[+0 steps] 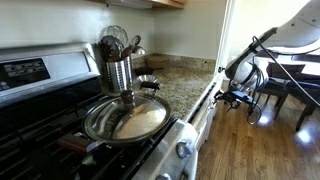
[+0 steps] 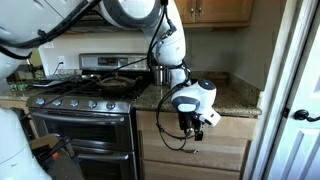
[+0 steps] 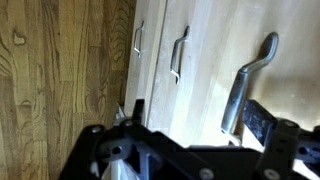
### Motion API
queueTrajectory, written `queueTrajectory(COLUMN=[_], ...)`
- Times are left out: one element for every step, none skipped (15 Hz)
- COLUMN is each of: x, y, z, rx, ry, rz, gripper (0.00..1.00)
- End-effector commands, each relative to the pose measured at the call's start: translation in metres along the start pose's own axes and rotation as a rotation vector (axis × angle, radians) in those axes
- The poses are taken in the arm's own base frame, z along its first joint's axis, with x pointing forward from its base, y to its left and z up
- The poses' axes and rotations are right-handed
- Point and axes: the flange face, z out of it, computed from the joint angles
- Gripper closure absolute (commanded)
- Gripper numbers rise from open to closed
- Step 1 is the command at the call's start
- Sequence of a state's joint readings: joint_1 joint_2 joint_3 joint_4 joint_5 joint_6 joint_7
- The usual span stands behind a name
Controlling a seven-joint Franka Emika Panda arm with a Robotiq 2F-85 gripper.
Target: Open the first top drawer
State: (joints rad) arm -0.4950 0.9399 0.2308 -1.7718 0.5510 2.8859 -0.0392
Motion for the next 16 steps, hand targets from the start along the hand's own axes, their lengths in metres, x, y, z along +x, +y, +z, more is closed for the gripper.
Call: queueTrajectory(x=[0.005,0.006,0.006,0.006,0.006,0.006,0.006,0.006,0.006,0.006,0.005,0.004,0.003,0.003,0.002,0.001], y=[0.002,0.002,0.003,0.003,0.002,0.002,0.002,0.002,0.003,0.003,0.004,0.006,0.007,0.008,0.011,0.012], z=[0.002,0.004,0.006,0.007,0.009,0.011,0.013,0.015,0.016,0.016,0.016,0.015,0.012,0.010,0.005,0.004], rx=[0.032,0.034,0.034,0.036,0.037,0.038,0.037,0.035,0.028,0.025,0.014,-0.001,-0.022,-0.028,-0.055,-0.065], ry=[0.020,0.020,0.020,0.021,0.020,0.018,0.015,0.012,0.009,0.009,0.007,0.003,0.001,-0.009,-0.015,-0.018], rz=[-0.008,-0.009,-0.015,-0.020,-0.025,-0.027,-0.030,-0.031,-0.026,-0.027,-0.030,-0.031,-0.033,-0.044,-0.046,-0.047], gripper=[0.00,0.00,0.00,0.00,0.00,0.00,0.00,0.00,0.00,0.00,0.00,0.00,0.00,0.00,0.00,0.00])
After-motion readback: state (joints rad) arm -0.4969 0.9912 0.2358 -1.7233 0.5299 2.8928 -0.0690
